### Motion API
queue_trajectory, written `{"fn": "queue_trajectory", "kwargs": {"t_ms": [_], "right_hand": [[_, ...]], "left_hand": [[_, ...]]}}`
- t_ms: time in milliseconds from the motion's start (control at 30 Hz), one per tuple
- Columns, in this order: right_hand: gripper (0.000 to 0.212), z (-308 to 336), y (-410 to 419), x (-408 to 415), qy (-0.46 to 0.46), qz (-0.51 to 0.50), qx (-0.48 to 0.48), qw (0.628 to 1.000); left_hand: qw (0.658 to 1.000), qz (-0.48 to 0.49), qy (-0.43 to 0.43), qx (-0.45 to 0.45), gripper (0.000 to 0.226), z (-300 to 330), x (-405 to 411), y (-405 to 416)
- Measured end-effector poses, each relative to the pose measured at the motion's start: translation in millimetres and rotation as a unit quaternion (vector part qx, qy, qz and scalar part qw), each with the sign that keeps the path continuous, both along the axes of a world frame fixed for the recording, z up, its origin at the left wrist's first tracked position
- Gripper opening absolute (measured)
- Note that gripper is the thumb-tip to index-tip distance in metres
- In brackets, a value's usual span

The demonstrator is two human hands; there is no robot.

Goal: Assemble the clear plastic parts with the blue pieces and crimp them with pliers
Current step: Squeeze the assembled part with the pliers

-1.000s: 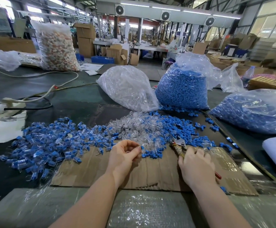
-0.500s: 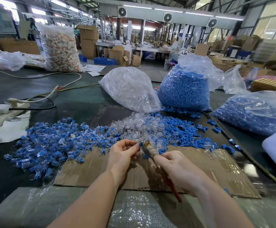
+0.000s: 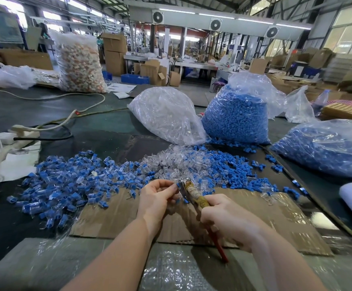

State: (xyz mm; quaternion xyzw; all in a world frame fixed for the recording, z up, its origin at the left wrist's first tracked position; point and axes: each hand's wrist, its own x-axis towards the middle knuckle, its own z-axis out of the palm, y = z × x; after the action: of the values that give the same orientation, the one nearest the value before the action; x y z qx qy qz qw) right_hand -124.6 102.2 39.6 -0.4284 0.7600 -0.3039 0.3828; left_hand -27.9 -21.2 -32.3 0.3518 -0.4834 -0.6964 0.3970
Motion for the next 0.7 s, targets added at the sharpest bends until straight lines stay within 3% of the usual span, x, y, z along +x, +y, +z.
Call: {"fn": "queue_trajectory", "kwargs": {"t_ms": [700], "right_hand": [[0.022,11.5,1.4,5.4,0.070,0.030,0.019,0.997]], "left_hand": [[0.998,0.019,-0.031,-0.042,0.004,-4.2,-2.5,-0.5]]}}
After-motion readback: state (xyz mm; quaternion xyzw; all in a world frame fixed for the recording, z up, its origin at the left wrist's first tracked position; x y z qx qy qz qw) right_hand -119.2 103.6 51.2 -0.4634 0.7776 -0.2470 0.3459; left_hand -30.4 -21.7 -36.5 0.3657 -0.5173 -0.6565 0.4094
